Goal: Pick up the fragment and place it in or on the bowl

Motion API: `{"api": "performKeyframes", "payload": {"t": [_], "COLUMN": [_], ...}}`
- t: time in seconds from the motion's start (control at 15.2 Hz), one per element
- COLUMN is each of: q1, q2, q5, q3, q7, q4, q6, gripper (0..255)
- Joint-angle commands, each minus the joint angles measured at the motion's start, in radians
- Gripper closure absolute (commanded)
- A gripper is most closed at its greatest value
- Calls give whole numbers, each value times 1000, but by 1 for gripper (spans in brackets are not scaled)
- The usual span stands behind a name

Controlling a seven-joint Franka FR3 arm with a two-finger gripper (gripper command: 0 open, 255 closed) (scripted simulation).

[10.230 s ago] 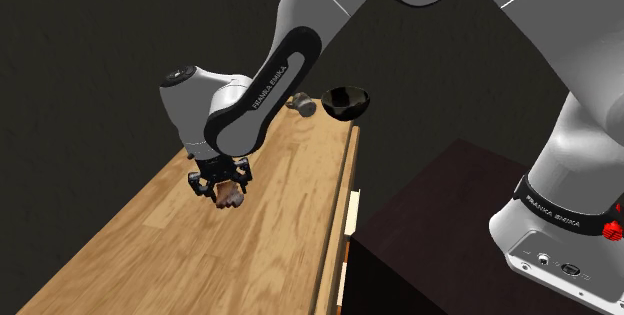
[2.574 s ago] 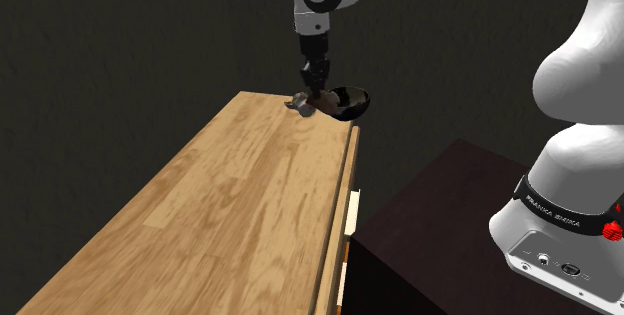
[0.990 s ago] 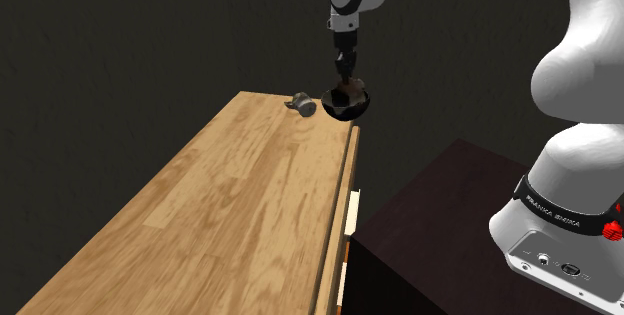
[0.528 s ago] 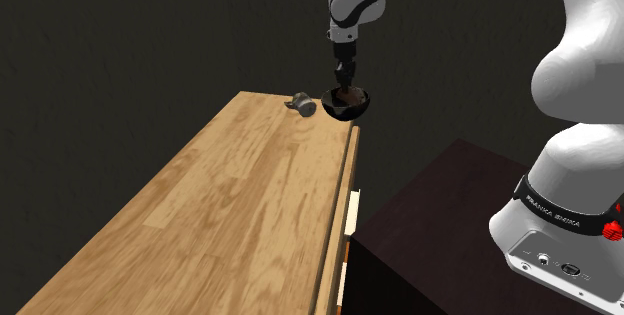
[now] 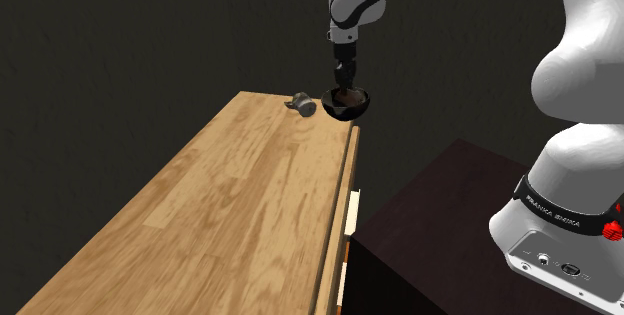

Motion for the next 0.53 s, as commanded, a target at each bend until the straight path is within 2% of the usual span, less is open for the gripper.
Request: {"api": "performKeyframes", "payload": {"t": [0.0, 0.26, 0.46], "q1": [0, 0, -1], "q2": [0, 0, -39], "q5": [0, 0, 28], "q3": [0, 0, 23], "q7": [0, 0, -18], "q4": [0, 0, 40], "q6": [0, 0, -74], "gripper": [0, 0, 0]}}
